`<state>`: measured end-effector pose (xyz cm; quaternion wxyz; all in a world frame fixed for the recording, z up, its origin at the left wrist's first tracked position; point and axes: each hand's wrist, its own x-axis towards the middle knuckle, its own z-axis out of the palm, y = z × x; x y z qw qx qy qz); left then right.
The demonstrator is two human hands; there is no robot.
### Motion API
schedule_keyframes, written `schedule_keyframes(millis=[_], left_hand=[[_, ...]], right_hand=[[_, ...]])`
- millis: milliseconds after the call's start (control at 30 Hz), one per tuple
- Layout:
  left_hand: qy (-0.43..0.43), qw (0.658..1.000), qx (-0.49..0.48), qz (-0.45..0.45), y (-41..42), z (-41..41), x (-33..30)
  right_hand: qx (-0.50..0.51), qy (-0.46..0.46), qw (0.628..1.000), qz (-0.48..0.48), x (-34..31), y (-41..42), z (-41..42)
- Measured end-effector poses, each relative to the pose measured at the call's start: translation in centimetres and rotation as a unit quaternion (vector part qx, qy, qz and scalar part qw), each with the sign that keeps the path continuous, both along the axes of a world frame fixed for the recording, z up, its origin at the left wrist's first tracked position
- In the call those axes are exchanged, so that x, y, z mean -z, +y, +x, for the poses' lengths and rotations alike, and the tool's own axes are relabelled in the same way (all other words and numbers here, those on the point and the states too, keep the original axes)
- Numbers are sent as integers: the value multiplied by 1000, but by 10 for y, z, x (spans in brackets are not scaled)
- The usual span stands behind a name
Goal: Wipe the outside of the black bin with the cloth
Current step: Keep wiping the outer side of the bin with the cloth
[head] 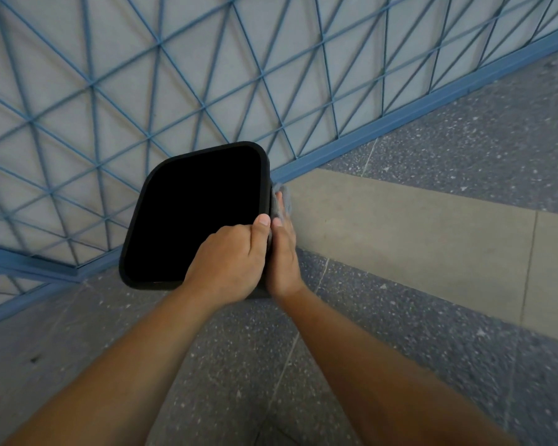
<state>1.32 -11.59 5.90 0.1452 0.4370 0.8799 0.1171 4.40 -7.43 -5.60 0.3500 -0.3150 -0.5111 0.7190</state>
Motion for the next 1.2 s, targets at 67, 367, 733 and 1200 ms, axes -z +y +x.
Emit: schedule_keyframes(millis=[67,367,733,1200], left_hand=[[-9,1000,2,-1,1,1,-1],[-12,1000,-11,-7,-1,1,-1],[-6,1000,-1,0,-3,-1,1],[-7,1000,-2,-4,-4,-3,0]], right_hand=[[-1,21,1000,7,-9,-17,8],[-18,9,1000,-18,-8,7,-2],[-20,16,999,-32,5,-5,1],[-32,64,997,19,32,-25,10]])
